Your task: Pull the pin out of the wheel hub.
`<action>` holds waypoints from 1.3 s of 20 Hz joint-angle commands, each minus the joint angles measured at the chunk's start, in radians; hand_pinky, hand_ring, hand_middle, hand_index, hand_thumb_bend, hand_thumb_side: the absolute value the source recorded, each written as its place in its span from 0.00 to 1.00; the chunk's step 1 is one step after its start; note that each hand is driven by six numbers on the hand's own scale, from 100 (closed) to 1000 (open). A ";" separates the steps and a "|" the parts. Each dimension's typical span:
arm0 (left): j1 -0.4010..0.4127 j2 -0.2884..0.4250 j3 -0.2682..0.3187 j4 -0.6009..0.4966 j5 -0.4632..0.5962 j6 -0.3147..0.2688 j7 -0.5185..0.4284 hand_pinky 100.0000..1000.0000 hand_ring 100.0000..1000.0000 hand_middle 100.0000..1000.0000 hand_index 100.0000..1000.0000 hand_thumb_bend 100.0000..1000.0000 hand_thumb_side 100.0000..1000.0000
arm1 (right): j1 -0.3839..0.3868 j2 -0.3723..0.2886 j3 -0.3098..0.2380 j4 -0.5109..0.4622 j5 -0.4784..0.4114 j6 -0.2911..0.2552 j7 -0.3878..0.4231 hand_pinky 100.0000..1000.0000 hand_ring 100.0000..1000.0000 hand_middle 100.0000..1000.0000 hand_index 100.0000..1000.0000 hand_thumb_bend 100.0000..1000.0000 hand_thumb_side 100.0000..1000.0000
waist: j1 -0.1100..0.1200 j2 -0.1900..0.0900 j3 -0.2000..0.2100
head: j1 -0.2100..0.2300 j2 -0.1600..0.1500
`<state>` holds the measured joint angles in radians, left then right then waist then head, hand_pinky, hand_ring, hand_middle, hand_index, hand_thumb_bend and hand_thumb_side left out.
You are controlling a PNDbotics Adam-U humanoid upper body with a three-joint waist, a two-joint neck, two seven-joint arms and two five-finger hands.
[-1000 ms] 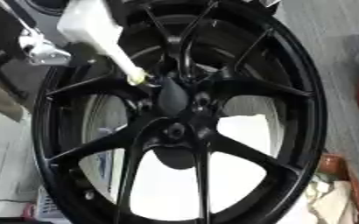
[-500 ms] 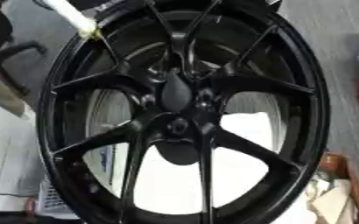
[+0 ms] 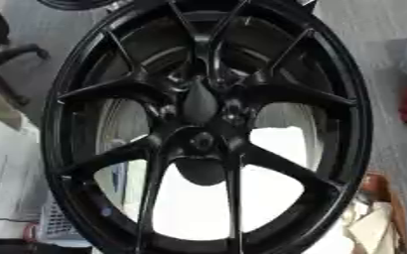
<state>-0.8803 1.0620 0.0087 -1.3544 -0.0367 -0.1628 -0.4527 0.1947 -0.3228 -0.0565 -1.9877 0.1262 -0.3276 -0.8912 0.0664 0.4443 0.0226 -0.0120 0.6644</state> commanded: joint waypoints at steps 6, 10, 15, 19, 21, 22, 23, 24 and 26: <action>0.043 0.025 0.001 0.141 -0.193 0.000 0.042 0.70 0.48 0.34 0.44 0.00 0.02 | -0.002 -0.010 -0.009 -0.012 0.001 -0.021 -0.016 0.43 0.80 0.79 0.76 0.00 0.56 | -0.004 -0.030 -0.001 | 0.005 -0.020; 0.072 0.010 -0.009 0.174 -0.244 -0.020 -0.005 0.86 0.80 0.73 0.78 0.05 0.00 | -0.003 -0.009 -0.009 -0.012 0.002 -0.023 -0.016 0.43 0.80 0.79 0.76 0.00 0.55 | -0.009 -0.029 -0.001 | 0.008 -0.021; 0.092 0.002 0.000 0.189 -0.252 -0.062 -0.062 0.94 0.94 0.89 0.92 0.30 0.40 | -0.004 -0.009 -0.008 -0.012 0.000 -0.024 -0.016 0.43 0.80 0.79 0.76 0.00 0.55 | -0.014 -0.029 0.005 | 0.007 -0.025; 0.099 0.000 0.001 0.182 -0.246 -0.074 -0.060 0.92 0.91 0.85 0.89 0.17 0.36 | -0.003 -0.012 -0.008 -0.012 -0.002 -0.024 -0.016 0.43 0.80 0.79 0.76 0.00 0.55 | -0.016 -0.032 0.010 | 0.007 -0.023; 0.099 -0.002 0.003 0.173 -0.228 -0.072 -0.048 0.90 0.87 0.79 0.86 0.03 0.33 | -0.001 -0.014 -0.009 -0.012 -0.002 -0.024 -0.016 0.43 0.80 0.79 0.76 0.00 0.55 | -0.018 -0.035 0.013 | 0.007 -0.022; 0.100 -0.004 0.004 0.163 -0.207 -0.071 -0.037 0.89 0.85 0.76 0.83 0.00 0.31 | 0.000 -0.015 -0.010 -0.012 -0.001 -0.025 -0.016 0.43 0.80 0.79 0.76 0.00 0.55 | -0.018 -0.036 0.014 | 0.007 -0.021; 0.102 -0.004 0.005 0.150 -0.184 -0.068 -0.025 0.87 0.82 0.72 0.79 0.00 0.25 | 0.001 -0.016 -0.011 -0.012 0.000 -0.026 -0.016 0.43 0.80 0.79 0.76 0.00 0.55 | -0.019 -0.038 0.015 | 0.007 -0.020; 0.103 -0.005 0.007 0.126 -0.152 -0.067 -0.004 0.87 0.80 0.70 0.78 0.00 0.27 | 0.003 -0.018 -0.013 -0.012 0.001 -0.028 -0.016 0.43 0.80 0.79 0.76 0.00 0.55 | -0.020 -0.040 0.017 | 0.007 -0.018; 0.113 -0.003 0.012 0.046 -0.064 -0.067 0.052 0.84 0.73 0.63 0.75 0.00 0.36 | 0.006 -0.023 -0.016 -0.012 0.003 -0.032 -0.016 0.43 0.80 0.79 0.76 0.00 0.55 | -0.023 -0.044 0.020 | 0.007 -0.016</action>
<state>-0.7580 1.0257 0.0002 -1.2628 -0.1445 -0.2296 -0.4290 0.1950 -0.3226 -0.0626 -1.9877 0.1255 -0.3352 -0.8890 0.0432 0.4302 0.0408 -0.0061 0.6527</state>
